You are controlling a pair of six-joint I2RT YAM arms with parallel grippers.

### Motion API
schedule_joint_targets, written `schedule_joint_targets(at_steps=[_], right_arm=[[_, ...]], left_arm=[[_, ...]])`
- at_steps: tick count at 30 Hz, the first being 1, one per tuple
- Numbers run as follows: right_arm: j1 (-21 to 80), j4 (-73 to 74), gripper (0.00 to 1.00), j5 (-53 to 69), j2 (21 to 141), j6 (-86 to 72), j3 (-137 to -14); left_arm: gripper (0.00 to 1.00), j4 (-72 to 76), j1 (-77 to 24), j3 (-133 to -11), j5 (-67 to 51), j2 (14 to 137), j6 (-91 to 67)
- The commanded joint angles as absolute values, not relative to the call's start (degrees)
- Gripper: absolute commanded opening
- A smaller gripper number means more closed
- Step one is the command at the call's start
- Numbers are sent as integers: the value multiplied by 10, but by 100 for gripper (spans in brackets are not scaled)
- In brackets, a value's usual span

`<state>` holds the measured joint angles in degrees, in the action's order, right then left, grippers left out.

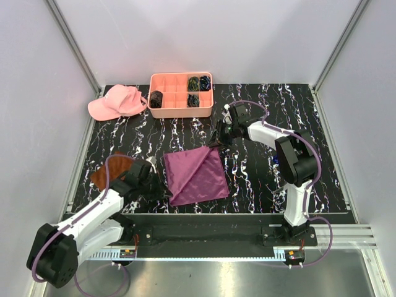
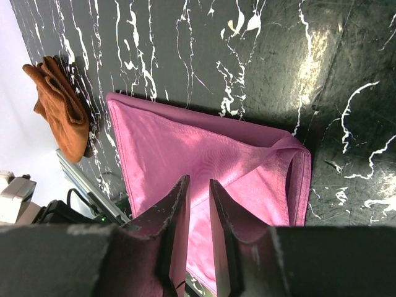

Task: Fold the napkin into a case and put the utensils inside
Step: Smooth out the upper triangle-folded napkin at the center of the board.

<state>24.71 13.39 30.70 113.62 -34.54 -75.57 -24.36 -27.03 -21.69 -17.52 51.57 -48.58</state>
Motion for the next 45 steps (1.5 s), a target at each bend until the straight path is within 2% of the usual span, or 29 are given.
schedule_joint_targets(at_steps=[1, 21, 37, 45], right_arm=[[251, 133, 27, 312, 1147, -350, -787], [250, 137, 25, 287, 1186, -345, -803], [240, 141, 24, 271, 1239, -309, -835], [238, 184, 25, 265, 1236, -285, -868]], left_arm=[[0, -230, -272, -204, -183, 503, -495], [0, -210, -278, -158, -213, 478, -517], [0, -154, -300, -121, -204, 519, -541], [2, -148, -309, -148, -209, 534, -532]])
